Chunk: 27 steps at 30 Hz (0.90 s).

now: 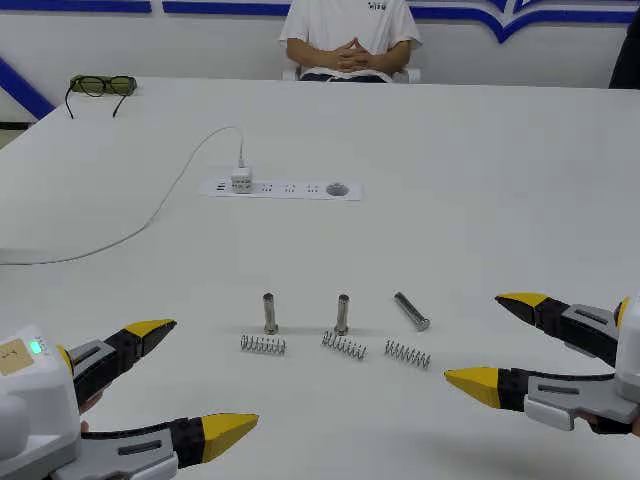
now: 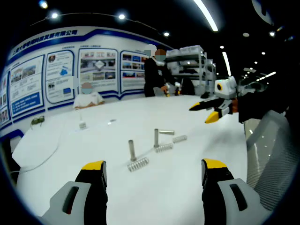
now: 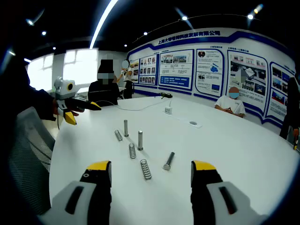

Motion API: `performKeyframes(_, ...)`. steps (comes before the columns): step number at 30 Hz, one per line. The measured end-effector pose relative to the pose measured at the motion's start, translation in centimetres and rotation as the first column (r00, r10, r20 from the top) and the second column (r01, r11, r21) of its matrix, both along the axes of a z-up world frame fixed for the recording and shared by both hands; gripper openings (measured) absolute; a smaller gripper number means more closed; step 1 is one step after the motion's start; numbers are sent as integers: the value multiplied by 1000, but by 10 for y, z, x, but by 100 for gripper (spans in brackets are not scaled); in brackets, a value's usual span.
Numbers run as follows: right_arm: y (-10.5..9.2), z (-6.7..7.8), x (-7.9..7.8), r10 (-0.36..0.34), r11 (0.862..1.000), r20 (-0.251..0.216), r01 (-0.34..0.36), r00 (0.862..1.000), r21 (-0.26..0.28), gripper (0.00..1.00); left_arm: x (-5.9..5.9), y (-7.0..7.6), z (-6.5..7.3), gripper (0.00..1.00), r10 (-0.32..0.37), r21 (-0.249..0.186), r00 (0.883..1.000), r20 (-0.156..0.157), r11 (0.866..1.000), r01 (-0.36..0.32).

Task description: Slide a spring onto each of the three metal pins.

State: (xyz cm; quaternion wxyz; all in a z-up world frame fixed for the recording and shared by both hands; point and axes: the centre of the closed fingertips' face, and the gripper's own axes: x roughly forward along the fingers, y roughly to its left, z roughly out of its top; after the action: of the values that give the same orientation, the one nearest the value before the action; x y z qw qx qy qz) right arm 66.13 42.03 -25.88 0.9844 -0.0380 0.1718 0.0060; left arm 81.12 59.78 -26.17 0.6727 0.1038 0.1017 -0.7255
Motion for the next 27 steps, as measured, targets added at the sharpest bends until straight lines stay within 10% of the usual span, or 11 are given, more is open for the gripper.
performKeyframes(27, -13, 9, 4, -28, 999, -23, 27, 999, -22, 62, -2, 1, 1, 82, 7, -11, 1000, -11, 1000, -7)
